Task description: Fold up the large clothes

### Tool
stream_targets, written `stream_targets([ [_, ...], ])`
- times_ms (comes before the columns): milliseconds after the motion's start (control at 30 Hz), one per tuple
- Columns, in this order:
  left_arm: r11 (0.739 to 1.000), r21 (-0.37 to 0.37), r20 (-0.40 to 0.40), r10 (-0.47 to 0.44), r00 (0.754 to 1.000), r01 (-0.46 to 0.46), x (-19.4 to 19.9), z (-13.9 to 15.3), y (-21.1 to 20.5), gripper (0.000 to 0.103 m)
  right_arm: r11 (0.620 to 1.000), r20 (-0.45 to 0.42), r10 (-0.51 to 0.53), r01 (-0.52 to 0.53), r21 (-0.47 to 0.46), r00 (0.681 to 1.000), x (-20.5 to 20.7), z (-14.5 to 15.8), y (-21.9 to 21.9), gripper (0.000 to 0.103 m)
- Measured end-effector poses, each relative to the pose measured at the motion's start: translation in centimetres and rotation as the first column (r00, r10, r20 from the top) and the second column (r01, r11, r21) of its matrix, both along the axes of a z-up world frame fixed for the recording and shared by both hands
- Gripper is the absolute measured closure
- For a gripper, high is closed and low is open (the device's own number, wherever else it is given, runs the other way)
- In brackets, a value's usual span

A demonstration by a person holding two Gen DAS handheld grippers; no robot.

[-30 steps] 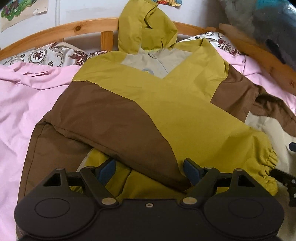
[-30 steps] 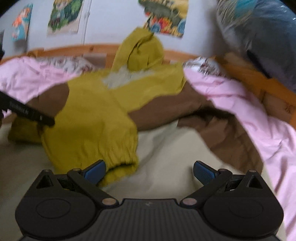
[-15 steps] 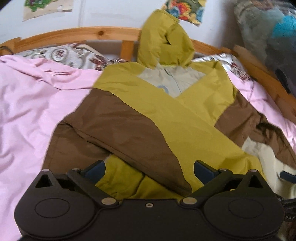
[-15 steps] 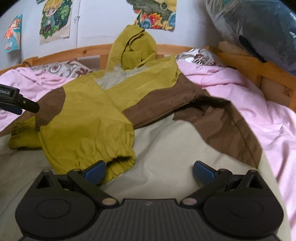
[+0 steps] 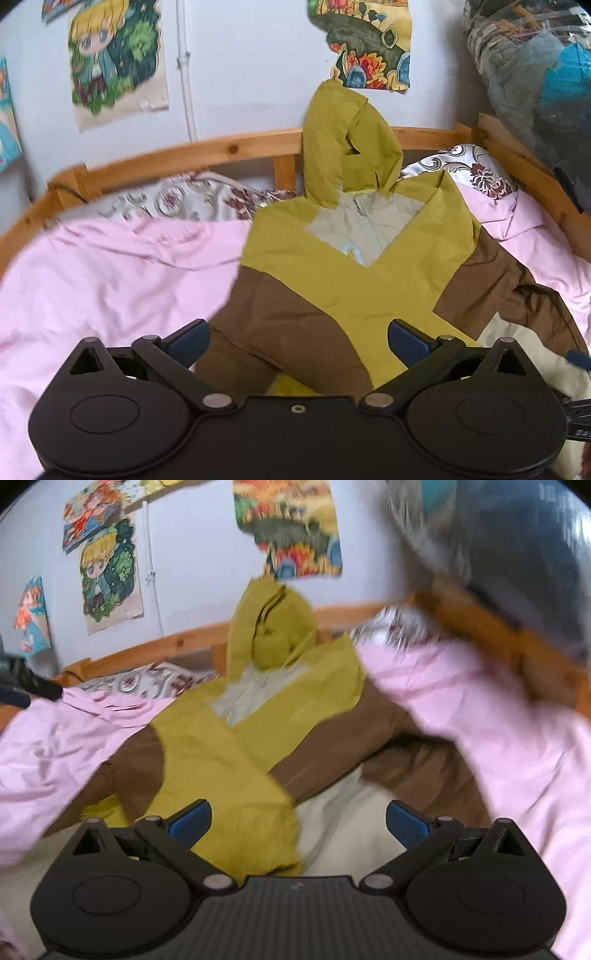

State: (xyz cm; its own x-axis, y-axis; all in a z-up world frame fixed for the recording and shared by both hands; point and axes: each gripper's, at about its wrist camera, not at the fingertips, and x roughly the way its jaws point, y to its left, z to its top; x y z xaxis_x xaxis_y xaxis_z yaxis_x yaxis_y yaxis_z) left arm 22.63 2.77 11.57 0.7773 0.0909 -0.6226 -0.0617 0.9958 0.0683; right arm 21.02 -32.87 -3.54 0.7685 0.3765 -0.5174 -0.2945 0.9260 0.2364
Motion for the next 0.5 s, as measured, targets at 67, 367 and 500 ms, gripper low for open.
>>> stream_targets([
  [67, 1.0, 0.008, -0.02, -0.02, 1.0, 0.021, -0.3, 0.5, 0.0, 0.001, 1.0, -0.045, 0.001, 0.001, 0.03, 0.999, 0.6, -1.4, 0.1, 0.009],
  [367, 0.967, -0.062, -0.221, -0.256, 0.941, 0.248, 1.9, -11.2, 2.9, 0.021, 0.99, -0.185, 0.067, -0.042, 0.136, 0.98, 5.7, -5.6, 1.6, 0.054],
  [500, 0.966, -0.204, -0.322, -0.219, 0.921, 0.159, 5.1, -16.4, 5.9, 0.051, 0.991, -0.12, 0.122, -0.127, -0.034, 0.985, 6.9, -4.1, 3.9, 0.084],
])
